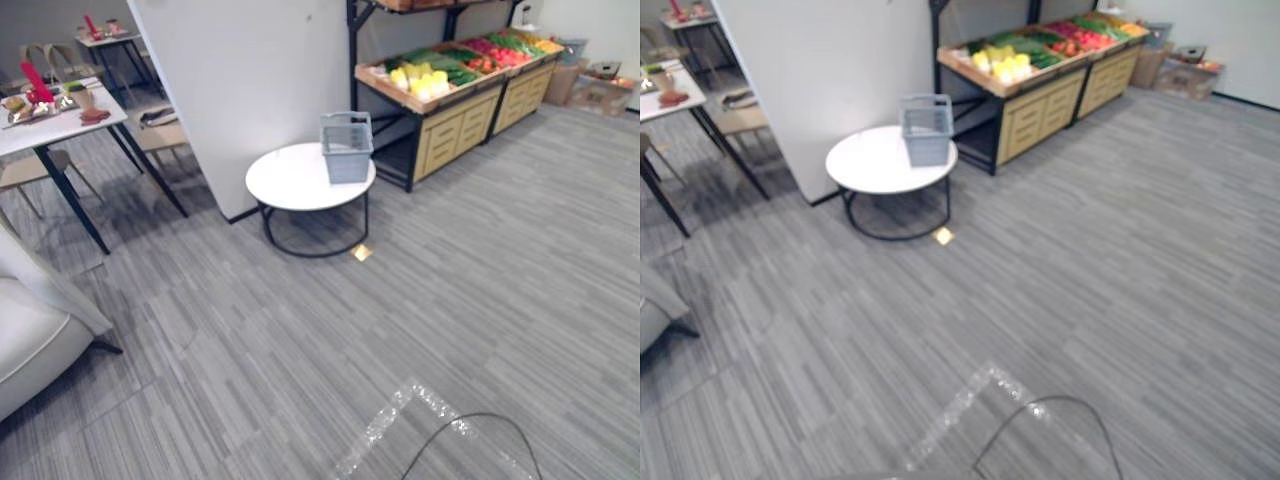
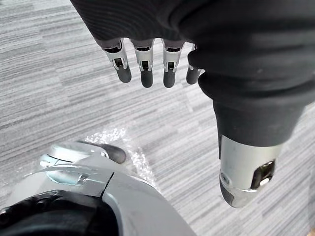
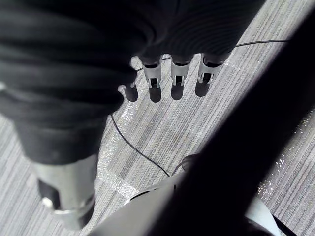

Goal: Pick vegetable in the basket

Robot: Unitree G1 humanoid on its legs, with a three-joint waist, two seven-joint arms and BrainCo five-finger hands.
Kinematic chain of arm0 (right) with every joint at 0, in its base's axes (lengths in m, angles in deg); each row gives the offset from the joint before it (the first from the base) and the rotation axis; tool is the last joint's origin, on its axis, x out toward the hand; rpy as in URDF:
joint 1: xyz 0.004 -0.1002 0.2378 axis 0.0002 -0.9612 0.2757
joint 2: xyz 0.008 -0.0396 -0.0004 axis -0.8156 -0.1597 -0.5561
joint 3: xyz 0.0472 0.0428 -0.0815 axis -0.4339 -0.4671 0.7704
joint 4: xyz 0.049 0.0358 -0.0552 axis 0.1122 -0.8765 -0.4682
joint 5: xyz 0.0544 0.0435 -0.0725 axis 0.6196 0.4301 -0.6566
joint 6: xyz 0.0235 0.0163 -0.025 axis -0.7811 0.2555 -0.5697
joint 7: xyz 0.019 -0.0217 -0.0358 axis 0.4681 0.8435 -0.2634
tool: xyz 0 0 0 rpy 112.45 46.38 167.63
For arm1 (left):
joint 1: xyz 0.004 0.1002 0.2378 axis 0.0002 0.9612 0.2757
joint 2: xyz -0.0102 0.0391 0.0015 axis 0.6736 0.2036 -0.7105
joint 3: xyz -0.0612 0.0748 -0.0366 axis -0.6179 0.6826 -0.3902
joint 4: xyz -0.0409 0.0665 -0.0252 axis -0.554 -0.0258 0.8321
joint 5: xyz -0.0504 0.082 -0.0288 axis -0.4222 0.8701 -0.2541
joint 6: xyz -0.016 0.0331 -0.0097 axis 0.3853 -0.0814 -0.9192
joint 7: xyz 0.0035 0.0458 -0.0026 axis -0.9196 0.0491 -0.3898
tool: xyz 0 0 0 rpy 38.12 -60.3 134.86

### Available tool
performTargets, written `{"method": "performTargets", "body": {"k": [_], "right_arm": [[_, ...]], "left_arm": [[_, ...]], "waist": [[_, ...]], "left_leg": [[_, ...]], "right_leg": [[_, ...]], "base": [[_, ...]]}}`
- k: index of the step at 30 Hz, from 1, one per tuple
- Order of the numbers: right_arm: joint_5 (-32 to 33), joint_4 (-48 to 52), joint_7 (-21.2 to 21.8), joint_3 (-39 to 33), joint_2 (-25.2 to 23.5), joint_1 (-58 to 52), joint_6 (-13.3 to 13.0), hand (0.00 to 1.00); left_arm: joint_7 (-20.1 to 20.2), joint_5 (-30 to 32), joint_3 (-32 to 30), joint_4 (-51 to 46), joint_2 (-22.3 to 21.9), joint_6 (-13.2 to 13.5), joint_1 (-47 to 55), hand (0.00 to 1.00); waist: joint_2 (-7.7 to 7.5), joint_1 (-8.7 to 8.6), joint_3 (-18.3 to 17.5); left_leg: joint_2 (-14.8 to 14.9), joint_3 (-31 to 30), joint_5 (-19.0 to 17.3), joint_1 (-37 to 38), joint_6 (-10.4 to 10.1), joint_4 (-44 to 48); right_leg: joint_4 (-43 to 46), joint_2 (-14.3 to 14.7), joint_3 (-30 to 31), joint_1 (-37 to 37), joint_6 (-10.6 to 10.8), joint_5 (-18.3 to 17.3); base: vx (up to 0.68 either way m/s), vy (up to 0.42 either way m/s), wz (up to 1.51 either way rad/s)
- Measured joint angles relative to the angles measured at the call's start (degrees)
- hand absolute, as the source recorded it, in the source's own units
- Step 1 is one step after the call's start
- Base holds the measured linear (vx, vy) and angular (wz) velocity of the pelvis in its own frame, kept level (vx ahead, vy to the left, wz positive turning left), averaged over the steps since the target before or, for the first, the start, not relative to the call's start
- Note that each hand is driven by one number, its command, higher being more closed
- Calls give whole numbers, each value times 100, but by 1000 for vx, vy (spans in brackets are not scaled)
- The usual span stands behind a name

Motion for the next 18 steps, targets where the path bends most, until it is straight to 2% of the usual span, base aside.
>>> {"method": "performTargets", "body": {"k": [6, 8, 14, 18], "right_arm": [[-13, -123, -29, -140, -15, 106, -5, 0], [-16, -191, -42, -219, -19, 201, -8, 0], [-221, -192, -163, -219, -40, 289, -27, 0], [-221, -181, -259, -202, -67, 281, -191, 0]], "left_arm": [[-7, 31, -2, 68, 1, 82, -19, 0], [2, 94, -3, 104, 5, 83, -62, 0], [-74, 110, -2, 152, 25, 94, -157, 0], [-176, 110, 9, 147, 31, 169, -166, 0]], "waist": [[-8, -3, 22], [1, 7, 32], [-47, -1, 149], [-42, -2, 191]], "left_leg": [[1, 70, -73, 242, -116, -175], [2, 178, -88, 271, -142, -175], [-53, 189, -92, 293, -148, -192], [-46, 214, -93, 294, -147, -207]], "right_leg": [[-308, 12, -97, 261, 145, 99], [-412, 7, -112, 333, 264, 175], [-481, -46, -130, 349, 277, 183], [-512, -33, -134, 338, 277, 183]], "base": [[122, 12, -6], [66, 25, -11], [14, 7, -3], [-36, -13, -5]]}}
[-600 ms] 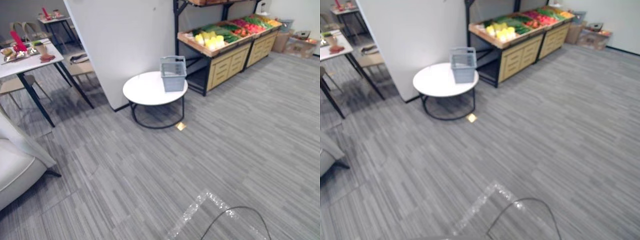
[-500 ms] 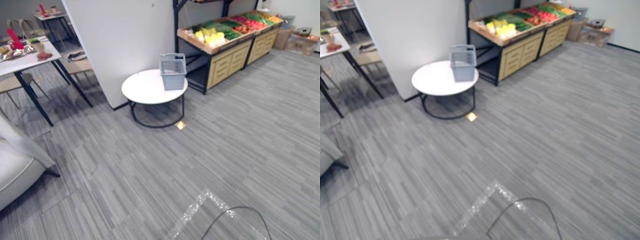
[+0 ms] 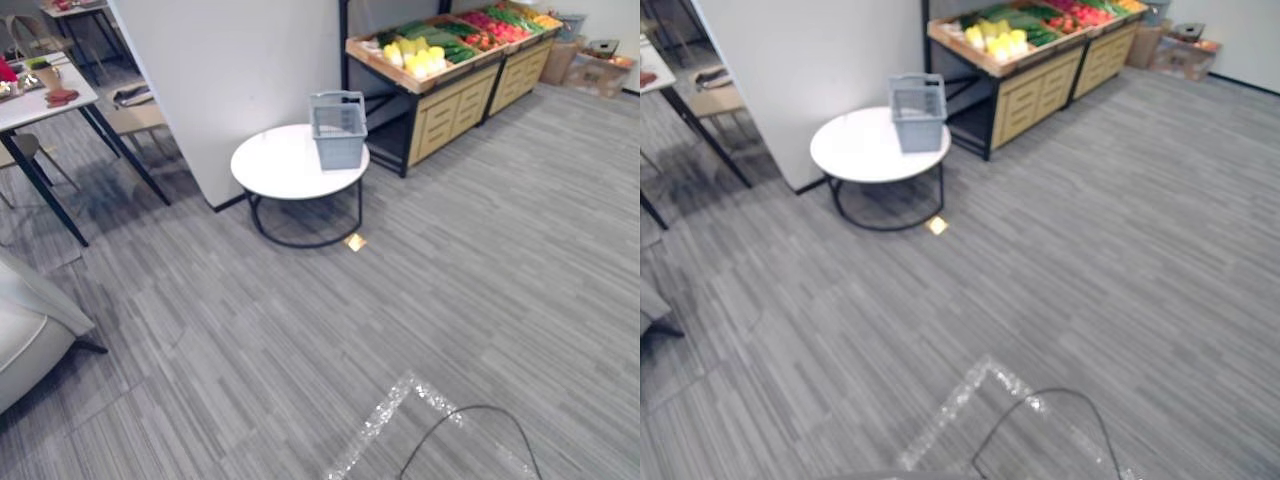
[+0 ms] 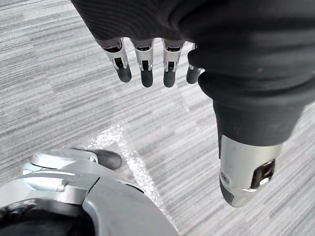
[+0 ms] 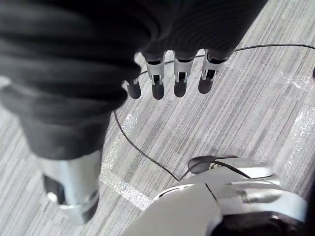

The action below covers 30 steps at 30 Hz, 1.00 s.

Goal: Pick vegetable in the basket

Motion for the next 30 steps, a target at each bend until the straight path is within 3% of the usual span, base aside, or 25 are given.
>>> {"method": "performTargets", "body": {"k": [5, 14, 18, 25, 28, 30], "right_arm": [[112, 20, 86, 0, 3, -16, -26, 0], [934, 18, 388, -19, -5, -57, -27, 0], [949, 20, 360, -23, -12, -24, -34, 0], [900, 284, 5, -16, -52, 107, -179, 0], [892, 530, -111, -1, -51, 487, -230, 0], [893, 653, -134, 50, -64, 662, -262, 0]], "left_arm": [[39, 226, 122, 2, 30, 40, -2, 0], [137, 223, 170, 9, 55, 35, -3, 0], [117, 219, 170, 13, 60, 36, -3, 0], [-303, 215, 244, -39, 97, 103, -234, 0], [-454, 214, 291, -370, 93, 167, -442, 0], [-534, 209, 303, -562, 96, 184, -656, 0]], "waist": [[-11, -3, 18], [-8, -56, 13], [-12, -99, 14], [-44, -127, 63], [-5, -123, 329], [-77, -123, 472]], "left_leg": [[9, 122, 5, 9, 8, -64], [34, 253, 3, 7, 9, -105], [42, 265, 0, 2, 5, -112], [68, 255, 2, -91, 5, -110], [108, 273, 4, -296, 5, 88], [71, 276, -57, -488, -78, 394]], "right_leg": [[-99, 20, 24, -7, -66, 44], [-209, 61, 94, -17, -66, 91], [-246, 74, 87, -10, -63, 94], [-247, 103, 59, -80, -88, 129], [239, 88, 45, -441, -157, 74], [562, -5, 35, -636, -254, -123]], "base": [[-44, -18, -9], [-1, -19, -5], [8, -8, 0], [-5, -3, -1], [-55, -9, -7], [-78, -10, 8]]}}
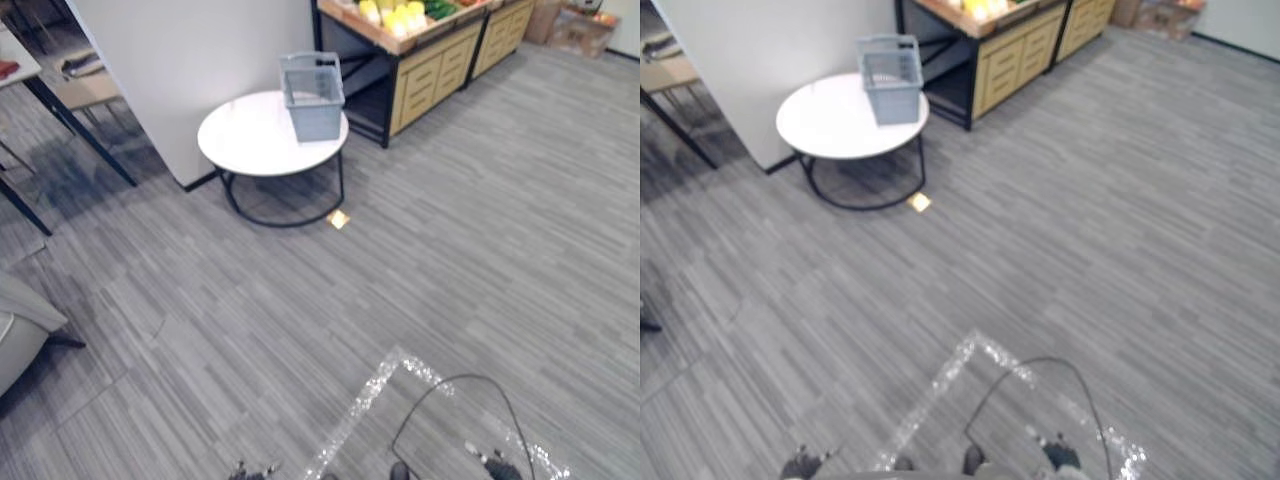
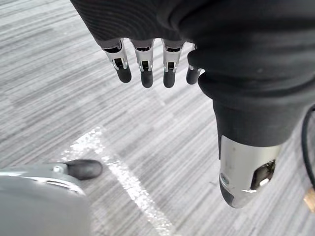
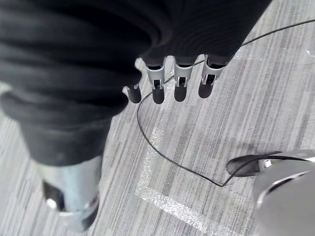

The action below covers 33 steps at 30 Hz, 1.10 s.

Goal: Pick vegetable in the basket

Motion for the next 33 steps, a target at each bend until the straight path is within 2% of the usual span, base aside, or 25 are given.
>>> {"method": "performTargets", "body": {"k": [2, 3, 4, 6, 8, 9, 10, 11, 12, 13, 15, 18, 19, 20, 21, 22, 23, 24, 25, 26, 27, 28, 29, 31, 33], "right_arm": [[0, 75, -1, 225, -2, 87, -45, 0], [2, 101, -4, 335, 9, 57, -75, 0], [1, 110, -5, 423, 33, 43, -104, 0], [3, 201, -13, 454, 90, 46, -126, 0], [3, 263, -50, 529, 72, 3, -122, 0], [4, 289, -111, 602, 69, 51, -118, 0], [2, 294, -117, 605, 90, 111, -117, 0], [0, 320, -121, 609, 91, 266, -118, 0], [-1, 351, -130, 624, 89, 400, -125, 0], [-1, 389, -131, 642, 63, 441, -124, 0], [-10, 616, -129, 839, 23, 531, -135, 0], [-177, 644, -103, 826, 11, 561, -138, 0], [-243, 492, -91, 787, -52, 542, -137, 0], [-294, 262, -9, 698, -175, 510, -128, 0], [-452, 191, 39, 545, -239, 459, -129, 0], [-468, 139, 48, 508, -238, 424, -124, 0], [-519, -11, 95, 359, -231, 329, -116, 0], [-587, -38, 118, 281, -217, 258, -106, 0], [-673, -30, 155, 173, -201, 98, -106, 0], [-679, -32, 165, 141, -210, -4, -104, 0], [-636, -5, 205, -26, -234, -72, -112, 0], [-677, -10, 210, -83, -215, -65, -109, 0], [-691, -11, 211, -195, -169, -108, -95, 0], [-720, -8, 202, -497, -144, -250, -32, 0], [-791, 46, 172, -645, -182, -399, 56, 0]], "left_arm": [[-82, -6, 46, -258, -10, 104, -79, 0], [-87, -47, 41, -395, -38, 145, -48, 0], [-89, -78, 17, -527, -73, 147, -11, 0], [-81, -124, -105, -763, -219, 153, 91, 0], [-81, -138, -266, -949, -294, 184, 153, 0], [-82, -152, -282, -1011, -319, 211, 166, 0], [-85, -161, -296, -1015, -338, 212, 163, 0], [-85, -210, -308, -1013, -362, 217, 147, 0], [-80, -213, -309, -972, -361, 223, 139, 0], [-76, -212, -327, -951, -362, 223, 138, 0], [-48, -125, -598, -697, -402, 192, 163, 0], [36, 55, -822, -168, -398, 34, 297, 0], [85, 226, -959, 18, -360, -68, 383, 0], [125, 357, -1036, 112, -222, -104, 564, 0], [168, 526, -1027, 218, -131, -161, 534, 0], [172, 633, -1032, 236, -118, -179, 526, 0], [190, 757, -1013, 237, -94, -235, 542, 0], [199, 831, -965, 231, -77, -260, 543, 0], [227, 903, -838, 221, -47, -277, 553, 0], [228, 905, -699, 203, 1, -278, 517, 0], [221, 904, -547, 151, 49, -284, 369, 0], [213, 910, -462, 135, 71, -290, 330, 0], [192, 908, -282, 38, 155, -294, 100, 0], [146, 905, -72, -422, 98, -276, -192, 0], [94, 854, -41, -1009, -58, -253, -452, 0]], "waist": [[-96, 0, 190], [-105, 2, 219], [-68, 2, 244], [144, 53, 434], [112, 111, 520], [140, 181, 526], [148, 192, 528], [163, 228, 542], [174, 291, 558], [186, 311, 562], [286, 347, 533], [334, 357, 507], [127, 381, 396], [-207, 457, 177], [-306, 423, 116], [-322, 391, 108], [-333, 352, 106], [-333, 348, 108], [-312, 290, 114], [-256, 223, 147], [-262, 141, 149], [-268, 130, 152], [-250, 120, 172], [-155, 107, 238], [-116, 36, 257]], "left_leg": [[61, 4, -348, -402, -193, 1123], [190, 4, -535, -863, -344, 2194], [338, -17, -519, -1297, -334, 3100], [697, -44, -140, -1888, -24, 4544], [692, -195, 190, -2234, -93, 5217], [584, -348, -125, -2429, -106, 5309], [525, -445, -256, -2514, -106, 5178], [421, -525, -367, -2629, -90, 4579], [408, -545, -295, -2660, -58, 3574], [432, -583, -205, -2666, -65, 3041], [789, -662, 399, -2626, -162, 1098], [1145, -562, 626, -2576, -325, 755], [908, -411, 966, -2571, -359, 1223], [636, -248, 701, -2649, -200, 1564], [496, -137, 419, -2613, -60, 1813], [446, -109, 335, -2546, 39, 1933], [349, 25, 79, -2256, 208, 2034], [296, 67, -63, -2056, 258, 2030], [207, 144, -304, -1633, 370, 1951], [176, 152, -453, -1389, 429, 1928], [140, 148, -580, -1089, 515, 1855], [102, 147, -588, -896, 527, 1748], [69, 148, -598, -428, 541, 1420], [56, 123, -662, 265, 502, 931], [57, 84, -810, 654, 419, 725]], "right_leg": [[270, -93, -47, -10, -65, -333], [377, -86, -78, 2, -127, -419], [403, -54, -123, 34, -171, -451], [428, 123, -140, 270, -236, -490], [452, 84, -95, 433, -273, -572], [484, 42, -27, 447, -285, -620], [481, 11, 6, 443, -284, -623], [460, -65, 82, 427, -257, -645], [460, -154, 162, 410, -208, -696], [461, -182, 195, 413, -163, -736], [611, -216, 402, 422, 47, -1040], [783, -363, 721, 645, 322, -1492], [695, -745, 841, 828, 285, -1649], [957, -1033, 1107, 685, 203, -1574], [1613, -1169, 1220, 383, 293, -1226], [1942, -1215, 1283, 281, 289, -1008], [2673, -1283, 1350, 165, 276, -502], [3072, -1337, 1351, 44, 321, -132], [3876, -1431, 1351, -210, 567, 832], [4591, -1396, 1363, -439, 673, 913], [5415, -1288, 1311, -843, 591, 751], [5685, -1225, 1235, -1006, 562, 568], [5929, -1055, 987, -1255, 474, 173], [5674, -949, 347, -1581, 242, -310], [4873, -987, -156, -1915, 167, -430]], "base": [[-119, -74, 16], [-89, -94, 10], [-31, -76, 4], [35, -17, -7], [108, 33, -6], [139, 47, -8], [151, 73, -19], [178, 107, -26], [190, 128, -29], [234, 162, -29], [416, 298, -43], [432, 343, -58], [704, 503, -64], [835, 520, -57], [617, 301, -40], [607, 316, -5], [480, 266, -6], [584, 300, -13], [547, 271, -10], [610, 288, -6], [480, 201, 4], [444, 129, -1], [428, 61, 2], [394, 14, 7], [355, -55, 14]]}}
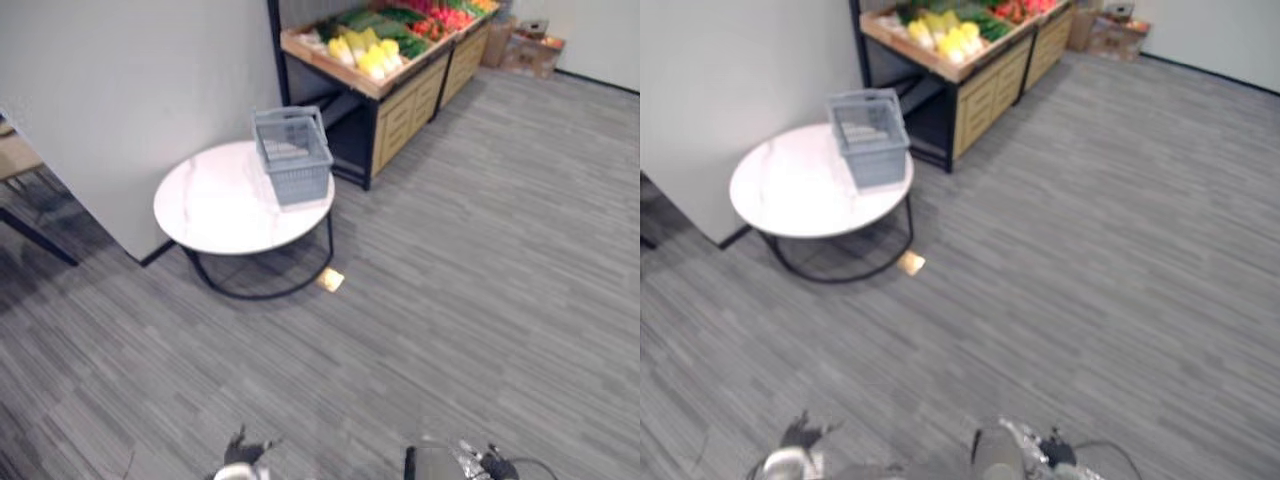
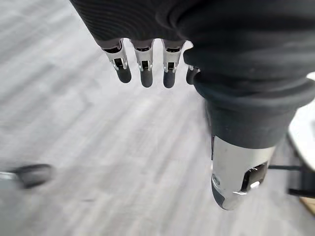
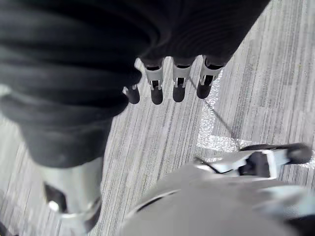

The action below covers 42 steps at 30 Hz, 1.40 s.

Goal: Pick vegetable in the basket

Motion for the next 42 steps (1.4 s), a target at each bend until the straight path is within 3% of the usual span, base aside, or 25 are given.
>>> {"method": "performTargets", "body": {"k": [4, 6, 8, 9, 10, 12, 13, 14, 15, 16, 17, 19, 20, 23, 25, 26, 27, 28, 29, 32, 34, 36, 38, 40, 42], "right_arm": [[-57, 291, -60, -167, -79, -277, 78, 0], [-60, 542, -77, -147, -115, -408, 84, 0], [-67, 680, -101, -111, -144, -437, 98, 0], [-71, 694, -113, -93, -143, -419, 95, 0], [-74, 698, -126, -89, -132, -372, 98, 0], [-84, 722, -139, -75, -86, -370, 86, 0], [-96, 675, -135, -93, -22, -354, 80, 0], [-101, 623, -139, -90, -15, -317, 89, 0], [-102, 618, -140, -79, -17, -300, 98, 0], [-103, 604, -146, -82, 6, -261, 106, 0], [-72, 608, -156, -79, 28, -211, 114, 0], [-63, 601, -154, -53, 10, -112, 133, 0], [-60, 607, -143, 48, 0, 76, 128, 0], [-59, 487, -128, 107, -42, 430, 108, 0], [-61, 445, -101, 168, -121, 499, 47, 0], [-60, 448, -89, 279, -137, 441, 45, 0], [-60, 434, -95, 482, -146, 295, 55, 0], [-59, 413, -99, 591, -213, 250, 57, 0], [-61, 406, -74, 811, -277, 226, 56, 0], [-63, 274, 15, 827, -377, 369, 53, 0], [-77, 212, 62, 734, -348, 354, 42, 0], [-89, 113, 71, 585, -268, 303, 39, 0], [-111, -89, 76, 356, -174, 192, 64, 0], [-74, -40, 70, 188, -160, 121, 53, 0], [-124, -53, 69, 21, -78, 93, 56, 0]], "left_arm": [[-184, -6, 225, -714, -316, 41, -407, 0], [-196, 7, 237, -948, -430, 132, -512, 0], [-190, 11, 246, -924, -461, 150, -502, 0], [-178, 18, 263, -885, -509, 150, -493, 0], [-181, 24, 262, -828, -645, 149, -477, 0], [-178, 17, 213, -580, -813, 160, -360, 0], [-174, 11, 127, -207, -868, 164, -338, 0], [-164, 8, -47, 66, -891, 159, -304, 0], [-160, -1, -334, 401, -920, 133, -175, 0], [-146, -8, -443, 651, -907, 106, -42, 0], [-76, -60, -643, 720, -863, 97, 58, 0], [22, -57, -960, 722, -776, 101, 91, 0], [123, -51, -1300, 732, -739, 112, 292, 0], [219, -73, -1695, 655, -671, 151, 350, 0], [286, 14, -1712, 737, -619, 92, 576, 0], [309, 19, -1728, 831, -639, 5, 785, 0], [308, 14, -1834, 913, -623, -69, 963, 0], [304, 13, -1900, 902, -557, -103, 1043, 0], [298, 14, -1902, 883, -494, -103, 1090, 0], [302, 14, -1890, 982, -443, -112, 1002, 0], [300, 17, -1717, 1026, -359, -112, 1045, 0], [295, 17, -1368, 1082, -230, -113, 1060, 0], [296, 17, -1010, 1124, -77, -129, 1020, 0], [225, 38, -595, 1133, 68, -207, 1017, 0], [147, 52, -245, 1112, 159, -233, 778, 0]], "waist": [[202, -55, 35], [254, -65, 23], [262, -69, 21], [266, -67, 22], [287, -76, 16], [348, -73, -40], [440, -84, -99], [461, -110, -92], [467, -143, -79], [434, -123, -46], [486, -44, -34], [393, 84, 33], [404, 152, 34], [446, 361, 38], [425, 429, 30], [442, 431, 22], [354, 491, -19], [279, 478, -70], [38, 479, -192], [13, 627, -196], [-53, 616, -333], [-85, 596, -474], [-148, 518, -429], [-141, 290, -397], [-145, 230, -373]], "left_leg": [[323, -124, -461, 307, -338, 44], [651, -136, -768, 586, -559, -8], [848, -133, -682, 796, -561, 69], [885, -159, -530, 817, -564, 137], [961, -296, -138, 873, -568, 274], [1084, -598, 449, 759, -634, 688], [1191, -871, 985, 506, -743, 1224], [1236, -1115, 1522, 204, -959, 1815], [1294, -1392, 2500, -313, -1374, 2820], [1332, -1416, 2574, -783, -1607, 3799], [1365, -1318, 2190, -1276, -1548, 4866], [1325, -967, 1586, -1643, -1362, 5448], [1255, -564, 1012, -2049, -1098, 5512], [1168, 33, 318, -2709, -721, 4331], [1016, 242, 440, -2656, -563, 2459], [937, 201, 745, -2550, -410, 1153], [841, 269, 1451, -2527, -308, 1004], [683, 320, 1336, -2570, -193, 1075], [537, 361, 1160, -2720, -112, 1176], [481, 521, 910, -2725, 170, 1528], [247, 545, 853, -2390, 258, 1252], [-11, 477, 749, -1952, 300, 739], [-306, 316, 549, -1288, 271, 264], [-461, 87, 468, -675, 267, 86], [-519, -164, 439, -38, 228, -233]], "right_leg": [[-2467, -7, -297, -260, 144, 171], [-3968, 23, -147, -207, 215, 649], [-3457, 99, -221, -292, 269, 1316], [-3123, 100, -223, -379, 101, 1168], [-2552, 97, -264, -433, -64, 699], [-2252, 144, -404, -314, -211, 257], [-2340, 263, -529, -89, -256, 78], [-2520, 333, -611, 157, -279, -13], [-2889, 446, -681, 577, -323, -85], [-3158, 552, -688, 927, -344, -106], [-3530, 673, -668, 1445, -355, -109], [-3926, 769, -587, 2034, -361, -116], [-4284, 828, -418, 2563, -373, -124], [-4701, 791, -170, 3075, -305, -119], [-4877, 629, -59, 3370, -22, -273], [-4963, 563, -15, 3618, 146, -431], [-4994, 427, 17, 3819, 232, -612], [-5008, 322, -10, 3878, 219, -626], [-5011, 177, -72, 3745, 168, -463], [-4980, 101, 126, 3802, 297, 356], [-4598, -41, 355, 3743, 334, 726], [-3415, -203, 457, 3301, 420, 920], [-1330, -443, 703, 2529, 898, 1927], [720, -505, 756, 1681, 726, 1533], [1119, -413, 425, 1173, 559, 565]], "base": [[476, -194, 18], [644, -332, 6], [635, -358, 4], [644, -387, 7], [648, -407, 10], [638, -362, 9], [617, -293, 13], [705, -321, 18], [662, -264, 9], [517, -188, -2], [487, -145, -18], [420, -92, -35], [350, -27, -46], [443, 73, -64], [468, 228, -60], [558, 354, -32], [572, 342, -10], [502, 243, 20], [511, 216, 33], [480, 259, 21], [425, 250, 24], [339, 187, 28], [365, 202, 45], [364, 136, 59], [385, 74, 63]]}}
